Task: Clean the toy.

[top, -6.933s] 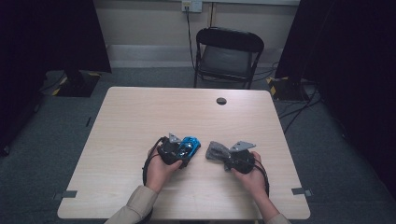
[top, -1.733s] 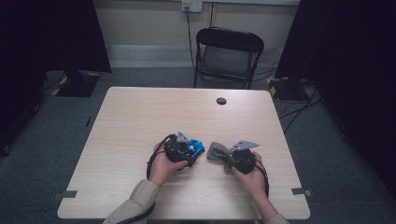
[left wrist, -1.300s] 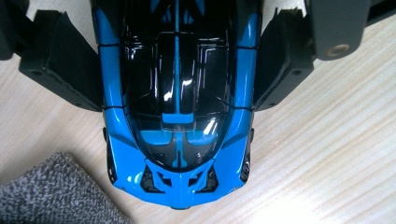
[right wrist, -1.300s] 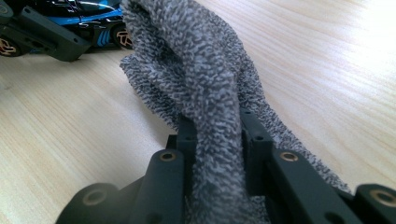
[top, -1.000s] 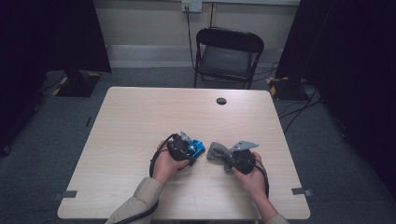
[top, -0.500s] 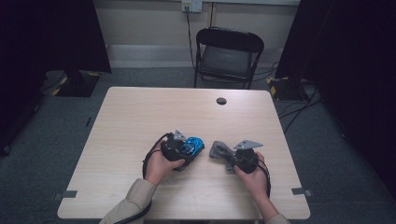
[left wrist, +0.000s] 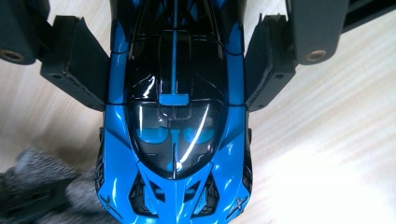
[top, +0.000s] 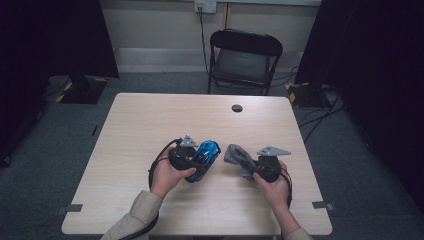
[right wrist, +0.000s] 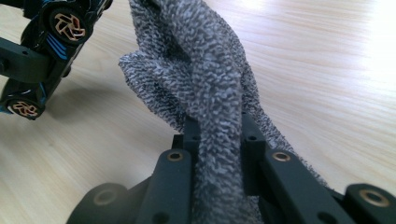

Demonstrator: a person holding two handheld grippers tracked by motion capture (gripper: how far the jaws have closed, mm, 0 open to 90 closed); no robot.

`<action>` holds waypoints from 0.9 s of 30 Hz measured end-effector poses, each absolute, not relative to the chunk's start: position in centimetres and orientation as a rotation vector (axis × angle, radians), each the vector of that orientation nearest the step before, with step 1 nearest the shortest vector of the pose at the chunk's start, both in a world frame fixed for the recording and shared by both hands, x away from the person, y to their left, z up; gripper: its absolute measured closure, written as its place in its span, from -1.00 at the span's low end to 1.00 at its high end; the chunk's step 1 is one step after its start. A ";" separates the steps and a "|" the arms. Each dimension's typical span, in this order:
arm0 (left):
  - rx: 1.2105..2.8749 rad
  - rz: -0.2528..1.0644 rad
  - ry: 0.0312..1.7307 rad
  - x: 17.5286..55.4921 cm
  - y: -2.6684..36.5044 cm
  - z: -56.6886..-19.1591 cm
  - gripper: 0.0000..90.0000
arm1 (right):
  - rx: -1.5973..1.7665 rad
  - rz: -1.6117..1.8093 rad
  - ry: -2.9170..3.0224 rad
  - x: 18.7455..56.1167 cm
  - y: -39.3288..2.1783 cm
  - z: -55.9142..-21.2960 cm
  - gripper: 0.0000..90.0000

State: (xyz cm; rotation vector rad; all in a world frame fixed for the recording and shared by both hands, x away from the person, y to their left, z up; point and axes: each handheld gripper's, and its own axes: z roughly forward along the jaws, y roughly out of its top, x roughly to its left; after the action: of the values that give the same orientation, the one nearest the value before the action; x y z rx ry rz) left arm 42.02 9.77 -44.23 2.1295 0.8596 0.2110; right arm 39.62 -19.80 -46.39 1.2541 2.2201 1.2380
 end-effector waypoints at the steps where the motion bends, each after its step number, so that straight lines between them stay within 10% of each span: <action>1: 2.122 0.202 0.858 42.0 9.8 -44.1 -0.38 | 1.262 1.258 2.221 39.6 -19.7 -46.4 0.75; 27: 2.021 0.125 0.799 41.5 9.3 -41.8 -0.38 | 0.845 1.404 2.477 38.6 -14.5 -45.6 0.74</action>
State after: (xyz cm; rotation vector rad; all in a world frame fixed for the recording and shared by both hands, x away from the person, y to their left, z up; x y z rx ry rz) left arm 41.52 9.31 -41.85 2.0211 0.7993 0.1246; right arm 38.61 -14.46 -45.62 0.8449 2.4765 1.4044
